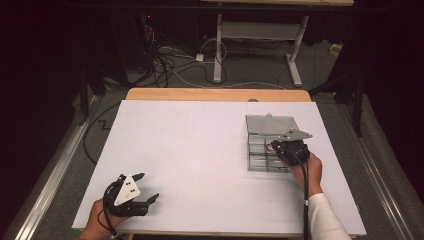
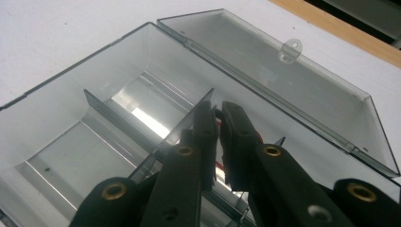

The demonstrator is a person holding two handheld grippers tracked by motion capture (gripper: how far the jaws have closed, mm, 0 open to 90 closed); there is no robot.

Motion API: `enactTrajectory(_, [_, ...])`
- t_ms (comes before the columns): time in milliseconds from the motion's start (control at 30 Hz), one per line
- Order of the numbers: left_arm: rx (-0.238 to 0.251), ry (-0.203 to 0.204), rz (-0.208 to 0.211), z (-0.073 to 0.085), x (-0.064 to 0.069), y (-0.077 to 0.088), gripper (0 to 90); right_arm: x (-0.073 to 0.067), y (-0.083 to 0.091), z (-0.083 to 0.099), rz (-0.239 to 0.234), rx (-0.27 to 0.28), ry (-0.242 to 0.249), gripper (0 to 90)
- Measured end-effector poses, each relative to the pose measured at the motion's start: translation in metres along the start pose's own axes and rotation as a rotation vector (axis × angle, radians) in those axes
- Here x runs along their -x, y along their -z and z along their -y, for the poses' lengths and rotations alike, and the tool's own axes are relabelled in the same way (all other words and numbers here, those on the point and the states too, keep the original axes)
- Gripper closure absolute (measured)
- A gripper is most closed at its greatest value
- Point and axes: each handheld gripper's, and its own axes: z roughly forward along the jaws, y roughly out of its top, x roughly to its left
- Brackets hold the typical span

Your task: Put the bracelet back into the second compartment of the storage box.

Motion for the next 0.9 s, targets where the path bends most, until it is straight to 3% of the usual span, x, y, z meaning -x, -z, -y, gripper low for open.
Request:
enactTrajectory(433, [-0.004, -0.005, -0.008, 0.0002, 0.0, 0.0001, 19.1, 0.0029, 0.0023, 0.0023, -0.019, 0.011, -0.015, 84.9])
enactTrajectory(667, [-0.006, -0.009, -0.007, 0.0003, 0.0001, 0.0002, 19.2, 0.0019, 0.0063, 0.0003, -0.023, 0.036, -0.007, 79.9])
enactTrajectory(900, [-0.007, -0.009, -0.007, -0.0001, 0.0004, -0.0002, 19.2, 0.0041, 0.0103, -0.0005, -0.017, 0.073, -0.035, 70.7])
